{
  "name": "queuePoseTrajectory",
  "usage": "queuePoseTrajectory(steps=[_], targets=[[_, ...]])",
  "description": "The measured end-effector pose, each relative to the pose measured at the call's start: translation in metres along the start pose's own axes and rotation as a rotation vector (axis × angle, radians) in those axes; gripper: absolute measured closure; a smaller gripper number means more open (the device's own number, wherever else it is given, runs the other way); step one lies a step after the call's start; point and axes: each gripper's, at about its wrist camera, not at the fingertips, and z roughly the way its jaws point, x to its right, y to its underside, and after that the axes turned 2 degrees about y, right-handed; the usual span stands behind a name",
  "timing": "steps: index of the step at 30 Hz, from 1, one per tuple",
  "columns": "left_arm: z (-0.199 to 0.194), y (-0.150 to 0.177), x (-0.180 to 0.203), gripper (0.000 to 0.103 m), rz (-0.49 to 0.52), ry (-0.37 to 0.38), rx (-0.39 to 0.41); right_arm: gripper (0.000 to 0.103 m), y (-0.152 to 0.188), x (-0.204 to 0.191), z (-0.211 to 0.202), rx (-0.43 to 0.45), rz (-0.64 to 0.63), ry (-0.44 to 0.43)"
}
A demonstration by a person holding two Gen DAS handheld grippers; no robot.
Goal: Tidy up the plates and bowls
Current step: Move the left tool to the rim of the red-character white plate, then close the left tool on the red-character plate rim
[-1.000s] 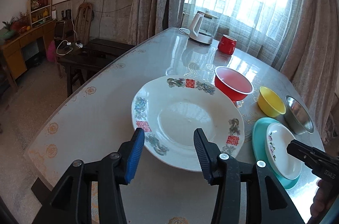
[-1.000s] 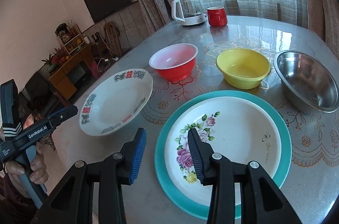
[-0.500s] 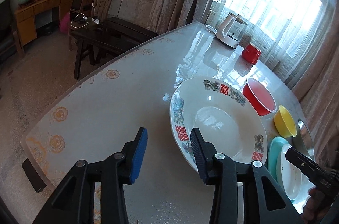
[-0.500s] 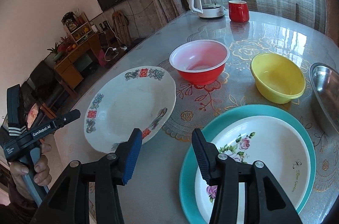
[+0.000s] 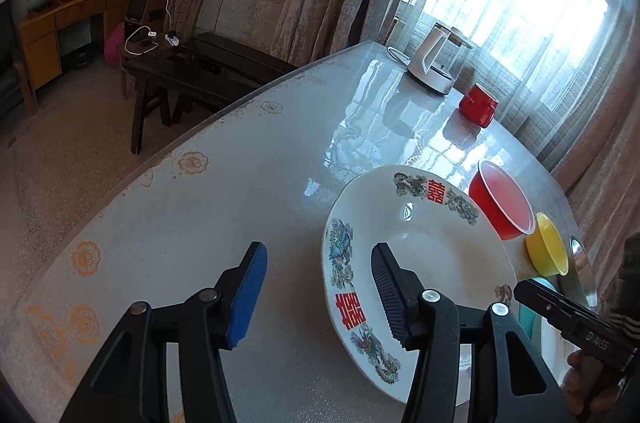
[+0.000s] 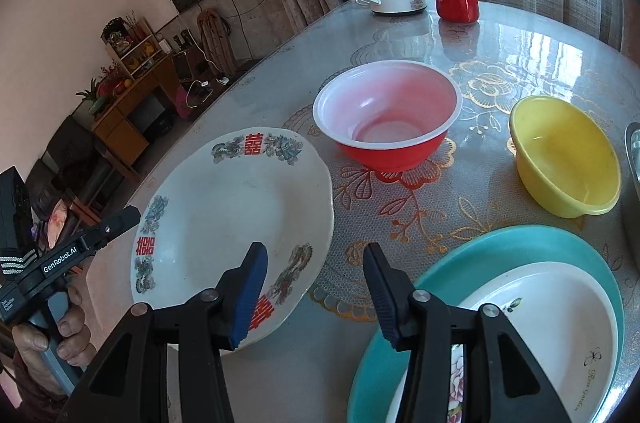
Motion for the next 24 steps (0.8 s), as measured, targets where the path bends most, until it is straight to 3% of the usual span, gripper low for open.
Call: queuePoseTrajectory(steps=[4, 5, 7, 16, 19, 22, 24], targets=[[0.013, -0.002, 0.004, 0.052, 0.0, 0.003, -0.049, 0.052, -0.007, -0.002, 0.011, -0.013, 0.005, 0.001], [0.017, -0.003, 0.003, 0.062, -0.003, -0.002, -0.06, 0.052, -0.008, -0.003, 0.013, -0.017, 0.005, -0.001], [0.023, -0.002, 0.002, 0.068, -0.014, 0.002, -0.08, 0.052, -0.01, -0.005, 0.019, -0.029, 0.001, -0.015], [0.035, -0.003, 0.008, 0.068, 0.031, 0.015, -0.074, 0.052, -0.01, -0.009, 0.043, -0.074, 0.005, -0.03], [0.036, 0.0, 0.014, 0.075, 0.066, 0.011, -0.064, 0.052, -0.011, -0.01, 0.047, -0.071, 0.004, -0.045], [0.032, 0.004, 0.018, 0.075, 0.089, -0.008, -0.055, 0.051, -0.008, -0.014, 0.051, -0.083, -0.006, -0.081], [0.029, 0.008, 0.017, 0.075, 0.09, -0.006, -0.058, 0.051, -0.006, -0.018, 0.049, -0.081, -0.02, -0.044]])
